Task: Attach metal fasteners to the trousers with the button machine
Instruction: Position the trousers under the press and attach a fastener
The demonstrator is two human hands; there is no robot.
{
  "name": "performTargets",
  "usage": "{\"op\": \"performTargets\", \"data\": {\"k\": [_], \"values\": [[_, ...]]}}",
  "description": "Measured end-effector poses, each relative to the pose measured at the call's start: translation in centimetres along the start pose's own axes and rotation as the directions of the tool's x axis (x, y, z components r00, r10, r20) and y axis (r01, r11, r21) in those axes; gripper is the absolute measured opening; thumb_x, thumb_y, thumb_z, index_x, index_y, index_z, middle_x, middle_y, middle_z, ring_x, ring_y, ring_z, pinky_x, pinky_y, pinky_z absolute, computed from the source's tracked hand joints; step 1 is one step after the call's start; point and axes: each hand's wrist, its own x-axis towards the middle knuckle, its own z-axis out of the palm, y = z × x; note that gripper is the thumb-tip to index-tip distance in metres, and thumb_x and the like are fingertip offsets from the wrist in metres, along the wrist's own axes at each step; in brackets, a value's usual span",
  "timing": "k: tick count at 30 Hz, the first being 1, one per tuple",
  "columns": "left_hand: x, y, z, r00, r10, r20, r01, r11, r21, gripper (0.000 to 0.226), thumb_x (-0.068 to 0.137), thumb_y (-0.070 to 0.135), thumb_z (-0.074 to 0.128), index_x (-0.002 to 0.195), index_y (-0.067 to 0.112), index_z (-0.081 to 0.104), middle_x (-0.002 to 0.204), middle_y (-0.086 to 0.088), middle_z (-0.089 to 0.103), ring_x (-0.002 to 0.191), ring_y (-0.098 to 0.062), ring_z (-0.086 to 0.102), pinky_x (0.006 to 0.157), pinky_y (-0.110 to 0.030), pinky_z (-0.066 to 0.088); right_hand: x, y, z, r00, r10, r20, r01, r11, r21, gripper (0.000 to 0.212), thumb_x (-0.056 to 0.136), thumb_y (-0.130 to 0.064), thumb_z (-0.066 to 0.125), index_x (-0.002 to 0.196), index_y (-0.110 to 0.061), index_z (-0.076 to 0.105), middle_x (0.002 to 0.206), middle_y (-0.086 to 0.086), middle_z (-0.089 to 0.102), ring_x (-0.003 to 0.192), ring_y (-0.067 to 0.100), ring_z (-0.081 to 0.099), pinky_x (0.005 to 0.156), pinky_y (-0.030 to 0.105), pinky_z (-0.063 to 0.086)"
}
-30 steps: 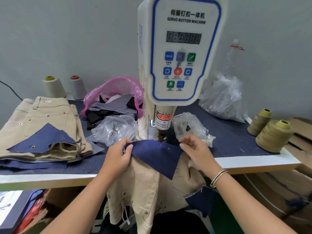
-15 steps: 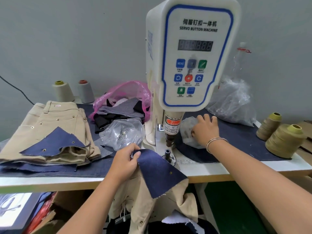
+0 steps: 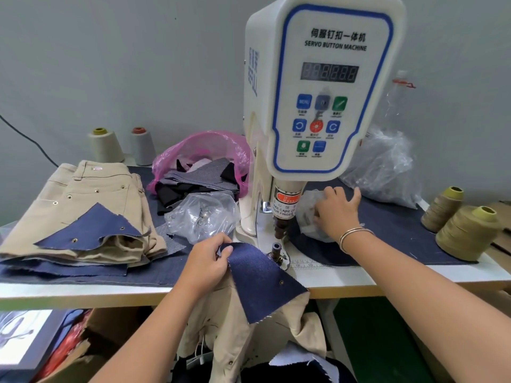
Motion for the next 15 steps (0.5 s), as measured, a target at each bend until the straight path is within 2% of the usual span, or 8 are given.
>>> {"op": "performTargets", "data": {"k": [3, 5, 7, 9, 10, 12, 13, 15], "values": [[0.0, 0.1, 0.0, 1.000, -0.006, 0.004, 0.006, 1.000, -0.001, 0.013, 0.090, 0.007, 0.058, 0.080, 0.015, 0.058, 0.069, 0.003, 0.058, 0.061, -0.005, 0.045, 0.061, -0.020, 0.034, -0.9, 0.8, -0.6, 0.997, 0.039, -0.069, -0.024, 0.980, 0.198, 0.011, 0.085, -0.033, 0.062, 0.081, -0.024, 0.067, 0.114, 0.000, 0.043, 0.118, 0.023, 0.032, 0.108, 0.068, 0.001], [0.0, 0.1, -0.1, 1.000, -0.008, 0.004, 0.008, 1.000, 0.014, 0.013, 0.090, 0.007, 0.058, 0.080, 0.015, 0.058, 0.071, 0.002, 0.059, 0.063, -0.008, 0.046, 0.063, -0.024, 0.036, -1.8, 1.3, -1.4, 0.976, 0.161, -0.149, -0.087, 0.907, 0.412, 0.011, 0.082, -0.033, 0.067, 0.077, -0.023, 0.069, 0.113, 0.000, 0.046, 0.118, 0.024, 0.032, 0.111, 0.056, 0.003], [0.0, 0.1, -0.1, 1.000, -0.010, 0.006, 0.010, 1.000, 0.022, 0.013, 0.090, 0.008, 0.058, 0.080, 0.016, 0.059, 0.071, 0.000, 0.060, 0.064, -0.011, 0.048, 0.064, -0.027, 0.036, -3.3, 1.4, -2.8, 0.926, 0.325, -0.191, -0.126, 0.744, 0.656, 0.015, 0.079, -0.032, 0.071, 0.069, -0.022, 0.068, 0.104, -0.002, 0.049, 0.109, 0.022, 0.036, 0.101, 0.036, 0.017], [0.0, 0.1, -0.1, 1.000, -0.010, 0.008, 0.009, 1.000, 0.024, 0.013, 0.090, 0.008, 0.058, 0.080, 0.016, 0.058, 0.072, 0.000, 0.060, 0.066, -0.014, 0.049, 0.065, -0.028, 0.037, -5.6, 0.2, -4.1, 0.905, 0.418, -0.082, -0.119, 0.432, 0.894, 0.023, 0.080, -0.030, 0.073, 0.062, -0.022, 0.060, 0.087, -0.006, 0.049, 0.094, 0.017, 0.040, 0.083, 0.028, 0.027], [0.0, 0.2, -0.1, 1.000, -0.009, 0.007, 0.009, 1.000, 0.023, 0.013, 0.090, 0.008, 0.058, 0.080, 0.016, 0.058, 0.072, 0.000, 0.060, 0.066, -0.014, 0.049, 0.065, -0.028, 0.037, -6.9, -0.8, -4.7, 0.914, 0.403, 0.051, -0.140, 0.193, 0.971, 0.024, 0.081, -0.028, 0.072, 0.062, -0.022, 0.059, 0.075, -0.008, 0.051, 0.082, 0.015, 0.044, 0.074, 0.025, 0.034], [-0.1, 0.2, -0.1, 1.000, -0.015, 0.009, 0.015, 1.000, 0.019, 0.013, 0.090, 0.008, 0.057, 0.080, 0.017, 0.058, 0.071, 0.000, 0.060, 0.065, -0.014, 0.049, 0.064, -0.028, 0.037, -9.5, -3.1, -5.4, 0.916, 0.210, 0.342, -0.283, -0.267, 0.921, 0.023, 0.084, -0.023, 0.070, 0.066, -0.017, 0.057, 0.051, -0.008, 0.045, 0.052, 0.011, 0.041, 0.046, 0.019, 0.035], [-0.1, 0.3, -0.1, 1.000, -0.017, 0.012, 0.017, 1.000, 0.014, 0.013, 0.091, 0.008, 0.057, 0.080, 0.016, 0.058, 0.071, 0.000, 0.060, 0.065, -0.014, 0.048, 0.064, -0.029, 0.037, -10.5, -4.0, -5.3, 0.897, 0.091, 0.432, -0.366, -0.392, 0.844, 0.025, 0.086, -0.020, 0.068, 0.065, -0.015, 0.054, 0.047, -0.006, 0.041, 0.043, 0.009, 0.035, 0.037, 0.017, 0.029], [-0.2, 0.3, -0.1, 1.000, -0.016, 0.014, 0.016, 1.000, 0.003, 0.014, 0.090, 0.008, 0.057, 0.080, 0.016, 0.058, 0.071, 0.000, 0.060, 0.064, -0.013, 0.048, 0.064, -0.030, 0.037, -11.6, -5.4, -5.2, 0.861, -0.079, 0.502, -0.464, -0.525, 0.714, 0.031, 0.089, -0.017, 0.063, 0.063, -0.015, 0.047, 0.049, -0.004, 0.036, 0.037, 0.007, 0.028, 0.032, 0.016, 0.021]]}}
